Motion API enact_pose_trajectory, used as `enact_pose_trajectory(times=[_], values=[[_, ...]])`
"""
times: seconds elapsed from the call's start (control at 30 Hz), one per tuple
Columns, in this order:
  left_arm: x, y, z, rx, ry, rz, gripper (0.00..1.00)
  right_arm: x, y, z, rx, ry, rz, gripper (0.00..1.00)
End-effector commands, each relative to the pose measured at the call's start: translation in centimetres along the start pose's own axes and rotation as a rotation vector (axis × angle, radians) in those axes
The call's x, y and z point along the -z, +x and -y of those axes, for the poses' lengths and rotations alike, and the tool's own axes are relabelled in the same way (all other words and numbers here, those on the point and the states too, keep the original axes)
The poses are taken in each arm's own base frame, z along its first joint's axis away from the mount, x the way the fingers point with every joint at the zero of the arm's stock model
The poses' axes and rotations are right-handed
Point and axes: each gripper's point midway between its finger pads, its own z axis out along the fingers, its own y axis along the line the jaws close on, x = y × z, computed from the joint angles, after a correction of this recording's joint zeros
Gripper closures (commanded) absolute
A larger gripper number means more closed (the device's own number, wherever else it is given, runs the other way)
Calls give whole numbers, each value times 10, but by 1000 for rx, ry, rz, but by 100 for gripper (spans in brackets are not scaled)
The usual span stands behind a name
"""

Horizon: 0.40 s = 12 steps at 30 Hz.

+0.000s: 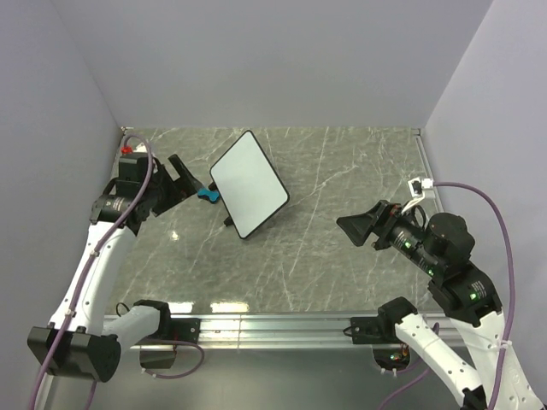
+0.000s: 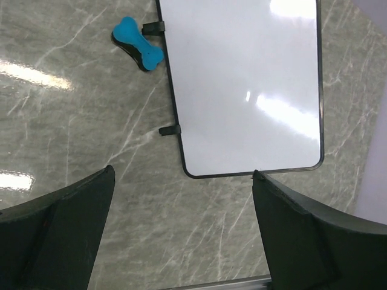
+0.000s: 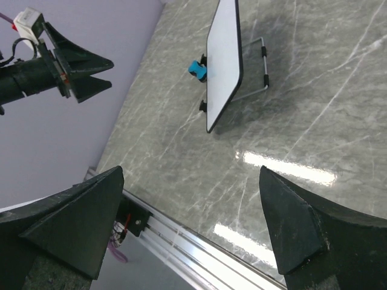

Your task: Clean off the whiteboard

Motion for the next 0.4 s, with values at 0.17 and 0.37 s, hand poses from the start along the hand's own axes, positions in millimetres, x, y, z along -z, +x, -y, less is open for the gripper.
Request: enact_pose_trajectory(times=[0.17, 0.37], values=[[14, -18, 4, -36, -16, 59, 1, -3, -4, 0, -29, -16, 48, 0], [16, -12, -5, -75, -43, 73, 0, -6, -1, 0, 1, -23, 26, 0]])
